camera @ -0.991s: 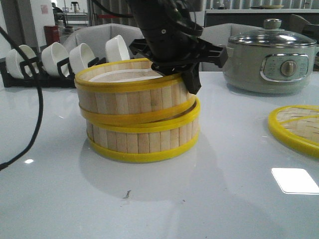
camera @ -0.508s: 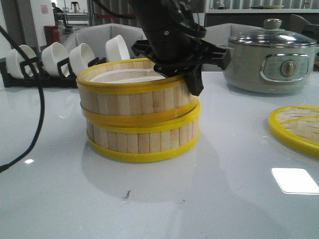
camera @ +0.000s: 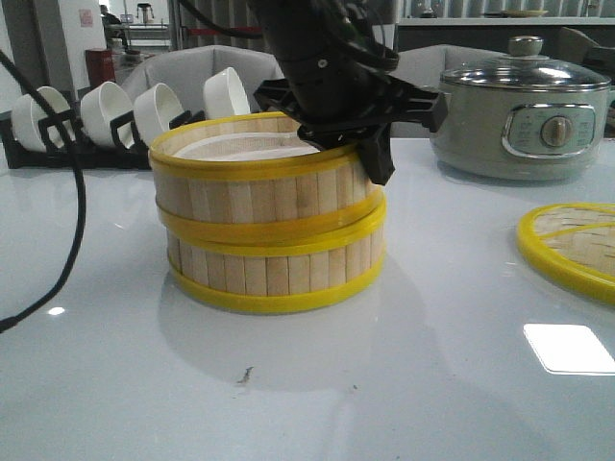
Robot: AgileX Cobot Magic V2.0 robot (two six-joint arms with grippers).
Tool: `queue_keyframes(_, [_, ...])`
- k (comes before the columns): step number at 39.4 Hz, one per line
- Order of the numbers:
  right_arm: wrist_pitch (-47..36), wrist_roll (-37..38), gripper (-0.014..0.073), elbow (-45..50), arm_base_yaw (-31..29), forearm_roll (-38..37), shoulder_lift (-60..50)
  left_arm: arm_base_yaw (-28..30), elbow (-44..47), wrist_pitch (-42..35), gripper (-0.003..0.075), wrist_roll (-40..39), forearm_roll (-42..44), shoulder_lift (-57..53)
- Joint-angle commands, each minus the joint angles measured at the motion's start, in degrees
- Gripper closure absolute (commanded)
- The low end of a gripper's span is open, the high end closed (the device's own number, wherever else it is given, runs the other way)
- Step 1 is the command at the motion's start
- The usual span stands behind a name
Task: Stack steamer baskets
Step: 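Lower the basket onto the centre basket and open the left gripper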
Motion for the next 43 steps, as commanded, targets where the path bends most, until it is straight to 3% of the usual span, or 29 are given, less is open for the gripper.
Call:
queue_keyframes(1, [-5.4,-0.5,0.0129,-2.1,-0.2,-0.6,-0.1,-1.1,-2.1,-5.1,0.0634,0.2,-2.3,-3.1])
queue_keyframes(36, [-5.8,-0.5,0.0129,-2.1,-0.2,-0.6,-0.1,-1.9,-2.1,-5.4,0.0629,0.2,-1.8,-3.1])
queue_keyframes(40, [-5.8,-0.5,0.0129,-2.1,-0.2,-0.6,-0.1,-1.7,-2.1,-5.4,0.0585,0.2,-1.4,-3.1])
queue_keyframes(43, [-5.8,-0.5,0.0129,-2.1,-0.2,-0.6,-0.1,-1.7,-2.1,-5.4,0.0501,0.2,-1.4,-3.1])
